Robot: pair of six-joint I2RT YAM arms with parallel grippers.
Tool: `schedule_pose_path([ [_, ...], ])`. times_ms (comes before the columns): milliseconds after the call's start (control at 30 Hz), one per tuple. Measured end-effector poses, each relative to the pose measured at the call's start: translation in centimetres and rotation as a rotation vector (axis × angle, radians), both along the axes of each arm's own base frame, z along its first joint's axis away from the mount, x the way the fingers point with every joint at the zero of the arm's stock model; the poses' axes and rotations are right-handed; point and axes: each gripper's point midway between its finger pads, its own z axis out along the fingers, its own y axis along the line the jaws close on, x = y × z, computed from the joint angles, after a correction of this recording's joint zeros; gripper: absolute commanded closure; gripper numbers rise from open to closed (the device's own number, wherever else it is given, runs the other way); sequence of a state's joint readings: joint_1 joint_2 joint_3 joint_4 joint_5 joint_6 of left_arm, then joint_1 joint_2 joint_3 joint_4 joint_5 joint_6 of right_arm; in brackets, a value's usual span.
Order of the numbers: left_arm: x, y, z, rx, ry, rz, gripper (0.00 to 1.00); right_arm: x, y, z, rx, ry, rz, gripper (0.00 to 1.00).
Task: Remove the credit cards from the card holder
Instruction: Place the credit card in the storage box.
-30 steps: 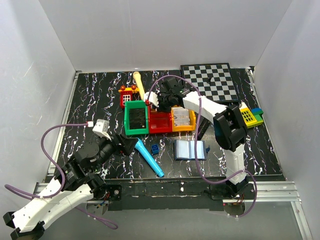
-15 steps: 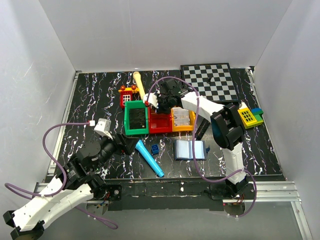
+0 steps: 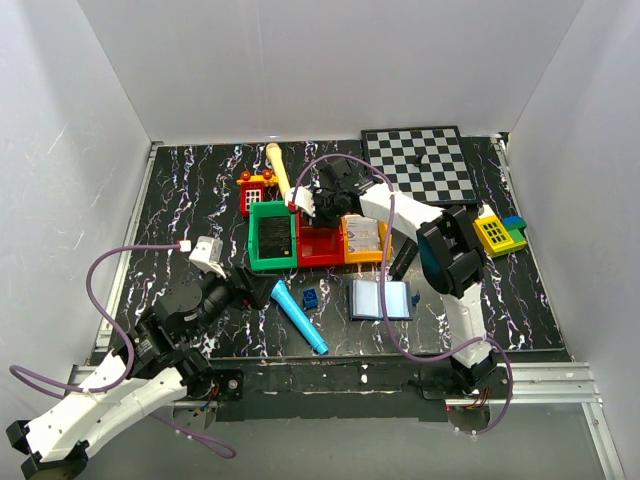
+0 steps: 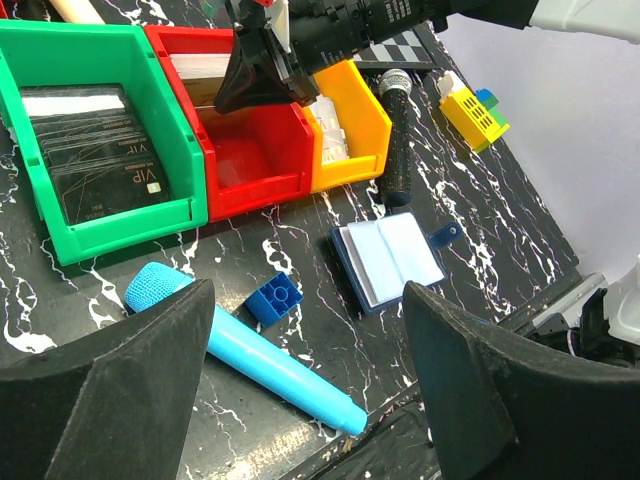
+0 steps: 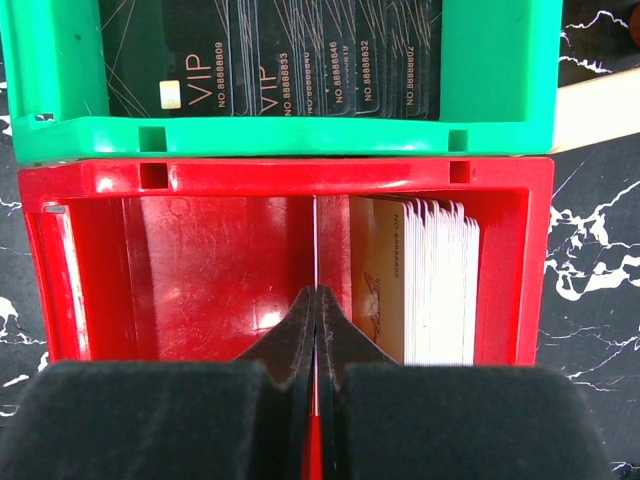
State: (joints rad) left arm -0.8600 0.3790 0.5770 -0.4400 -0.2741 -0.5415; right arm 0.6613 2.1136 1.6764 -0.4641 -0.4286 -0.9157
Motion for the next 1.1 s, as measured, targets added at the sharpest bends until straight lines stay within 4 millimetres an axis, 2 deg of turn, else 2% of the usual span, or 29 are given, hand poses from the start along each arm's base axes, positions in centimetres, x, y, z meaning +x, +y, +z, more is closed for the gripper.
schedule_pose_path([
  [600,0.1,-0.1,-0.4,0.007,0.005,-0.001,0.24,0.8,0.3,-0.1,0.004,0.003,-0.013,0.99],
  [767,0.1,-0.1,-0.5,0.008,0.006,-0.002,0.24,0.8,0.3,-0.1,0.004,0.008,-0.023,0.91],
  [1100,0.1,-0.2,-0.5,0.007,0.007,-0.003,0.24,1.1,0.1,-0.4,-0.01,0.011,-0.06,0.84],
])
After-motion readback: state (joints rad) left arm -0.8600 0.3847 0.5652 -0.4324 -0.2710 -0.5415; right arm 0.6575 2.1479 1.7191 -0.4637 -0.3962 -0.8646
